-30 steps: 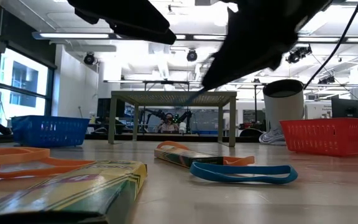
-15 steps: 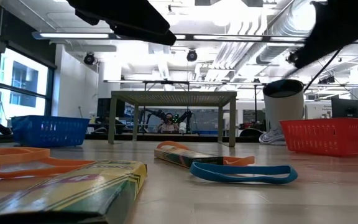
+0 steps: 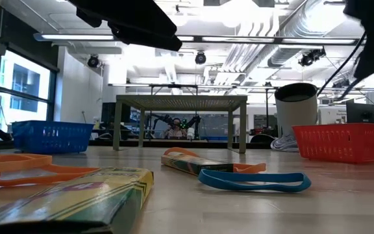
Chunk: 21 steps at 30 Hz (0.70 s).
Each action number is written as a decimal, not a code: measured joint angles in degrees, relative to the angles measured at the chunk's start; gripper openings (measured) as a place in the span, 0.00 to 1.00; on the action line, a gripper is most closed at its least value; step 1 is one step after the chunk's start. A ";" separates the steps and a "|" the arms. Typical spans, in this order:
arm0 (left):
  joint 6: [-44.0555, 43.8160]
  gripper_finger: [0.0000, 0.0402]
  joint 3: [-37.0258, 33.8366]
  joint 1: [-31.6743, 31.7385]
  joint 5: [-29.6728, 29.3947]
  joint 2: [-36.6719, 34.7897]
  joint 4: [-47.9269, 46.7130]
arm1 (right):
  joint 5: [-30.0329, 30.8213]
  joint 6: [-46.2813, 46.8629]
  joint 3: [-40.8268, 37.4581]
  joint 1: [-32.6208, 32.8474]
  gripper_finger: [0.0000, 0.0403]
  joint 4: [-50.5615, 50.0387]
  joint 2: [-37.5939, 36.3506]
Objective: Pick & Place Office Desk Supplies
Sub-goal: Put the blue rubberband into the red bin
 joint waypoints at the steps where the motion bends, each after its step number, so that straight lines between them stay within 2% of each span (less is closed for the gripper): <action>1: 0.00 0.56 0.00 0.00 -0.01 0.00 -0.02 | -0.25 0.09 -0.65 -0.25 0.00 -0.02 -0.01; 9: 0.02 0.56 0.00 0.02 -0.04 0.00 -0.02 | -5.24 0.17 -8.31 -4.00 0.00 -0.19 -0.04; 16: 0.02 0.56 0.00 0.81 -0.06 0.00 -0.02 | -5.52 0.00 -8.98 -4.69 0.00 0.07 -0.79; 21: 0.02 0.56 0.00 0.79 -0.10 0.00 -0.04 | -6.68 -1.81 -8.98 -5.04 0.00 1.34 -4.69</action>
